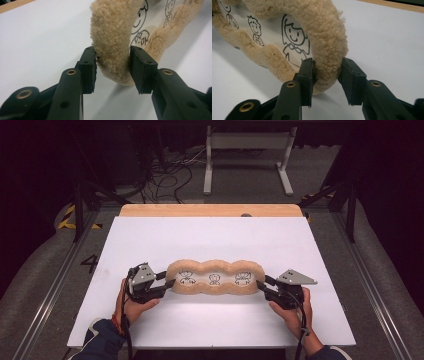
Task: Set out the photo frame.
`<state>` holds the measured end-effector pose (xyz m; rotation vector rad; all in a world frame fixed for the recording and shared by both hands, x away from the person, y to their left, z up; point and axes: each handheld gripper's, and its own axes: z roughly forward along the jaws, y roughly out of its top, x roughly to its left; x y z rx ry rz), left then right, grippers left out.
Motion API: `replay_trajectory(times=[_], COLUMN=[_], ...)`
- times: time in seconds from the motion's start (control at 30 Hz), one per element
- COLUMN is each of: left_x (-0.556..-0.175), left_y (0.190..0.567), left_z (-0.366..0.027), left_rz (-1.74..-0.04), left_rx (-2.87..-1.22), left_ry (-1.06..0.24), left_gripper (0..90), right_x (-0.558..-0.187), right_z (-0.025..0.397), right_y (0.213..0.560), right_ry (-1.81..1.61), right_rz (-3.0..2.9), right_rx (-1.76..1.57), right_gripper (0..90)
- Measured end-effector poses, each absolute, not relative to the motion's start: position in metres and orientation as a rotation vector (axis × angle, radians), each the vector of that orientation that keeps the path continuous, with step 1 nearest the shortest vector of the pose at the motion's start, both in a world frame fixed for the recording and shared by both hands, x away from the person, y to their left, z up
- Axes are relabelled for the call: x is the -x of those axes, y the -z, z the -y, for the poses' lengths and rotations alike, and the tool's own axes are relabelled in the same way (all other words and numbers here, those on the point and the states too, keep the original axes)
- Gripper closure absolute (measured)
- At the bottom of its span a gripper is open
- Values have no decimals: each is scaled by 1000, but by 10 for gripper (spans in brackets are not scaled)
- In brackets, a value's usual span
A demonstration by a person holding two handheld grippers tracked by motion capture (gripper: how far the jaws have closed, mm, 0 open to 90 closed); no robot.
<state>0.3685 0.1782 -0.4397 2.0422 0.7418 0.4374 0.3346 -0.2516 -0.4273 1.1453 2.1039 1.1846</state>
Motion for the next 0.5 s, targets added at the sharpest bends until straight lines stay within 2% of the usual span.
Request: replay_trajectory(times=[0.1, 0.5], left_x=[-368, -369], left_y=[439, 440], left_z=[-177, -175], left_rz=[-732, -740], left_rx=[-2053, -2052], left_ry=[-467, -486], left_gripper=[561, 518], right_x=[-335, -338], right_z=[253, 252], right_y=[426, 429], right_ry=[-1181, -1150], right_rz=[-2104, -2126], right_rx=[-1147, -1154], right_gripper=[581, 534])
